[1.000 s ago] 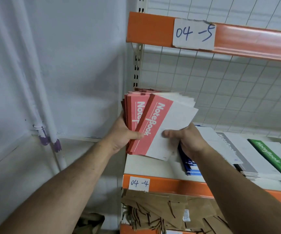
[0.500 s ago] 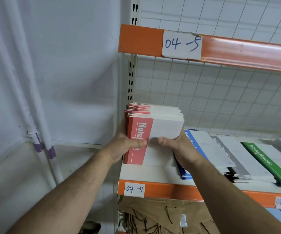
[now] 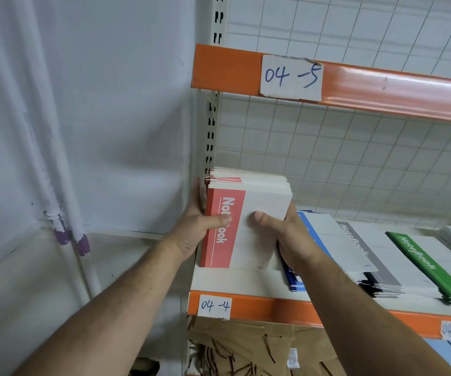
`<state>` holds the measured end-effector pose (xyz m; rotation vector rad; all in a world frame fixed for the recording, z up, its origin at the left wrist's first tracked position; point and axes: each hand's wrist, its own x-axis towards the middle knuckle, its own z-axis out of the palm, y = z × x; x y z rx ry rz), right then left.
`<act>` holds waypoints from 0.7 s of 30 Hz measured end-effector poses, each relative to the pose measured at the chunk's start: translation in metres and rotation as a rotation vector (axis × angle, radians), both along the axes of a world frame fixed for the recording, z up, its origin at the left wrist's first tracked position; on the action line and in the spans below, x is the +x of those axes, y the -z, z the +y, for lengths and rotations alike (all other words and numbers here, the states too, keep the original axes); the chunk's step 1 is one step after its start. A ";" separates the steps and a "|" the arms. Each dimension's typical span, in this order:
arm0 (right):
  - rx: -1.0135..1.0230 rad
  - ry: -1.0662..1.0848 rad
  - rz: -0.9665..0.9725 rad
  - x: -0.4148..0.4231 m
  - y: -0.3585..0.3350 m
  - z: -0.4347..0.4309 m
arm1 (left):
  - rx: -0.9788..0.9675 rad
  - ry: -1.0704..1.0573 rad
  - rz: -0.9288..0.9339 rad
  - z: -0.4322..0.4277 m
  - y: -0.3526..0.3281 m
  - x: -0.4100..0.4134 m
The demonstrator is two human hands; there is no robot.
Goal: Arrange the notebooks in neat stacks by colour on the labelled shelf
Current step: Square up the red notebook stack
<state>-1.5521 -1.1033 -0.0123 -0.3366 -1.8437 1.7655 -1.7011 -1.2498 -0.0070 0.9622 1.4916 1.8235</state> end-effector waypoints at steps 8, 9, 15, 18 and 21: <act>0.048 -0.018 -0.023 -0.003 0.000 0.004 | -0.562 -0.084 1.315 -0.008 -0.085 -0.001; 0.055 -0.014 -0.030 -0.004 -0.001 0.004 | -0.636 -0.041 1.344 -0.005 -0.087 -0.001; 0.071 -0.017 -0.040 -0.003 -0.001 0.005 | -0.615 -0.043 1.276 -0.011 -0.089 -0.004; 0.075 0.002 -0.060 -0.006 0.000 0.007 | -0.622 -0.056 1.345 -0.007 -0.095 0.006; 0.111 0.015 -0.055 -0.008 -0.003 0.006 | -0.669 -0.009 1.382 -0.001 -0.101 0.016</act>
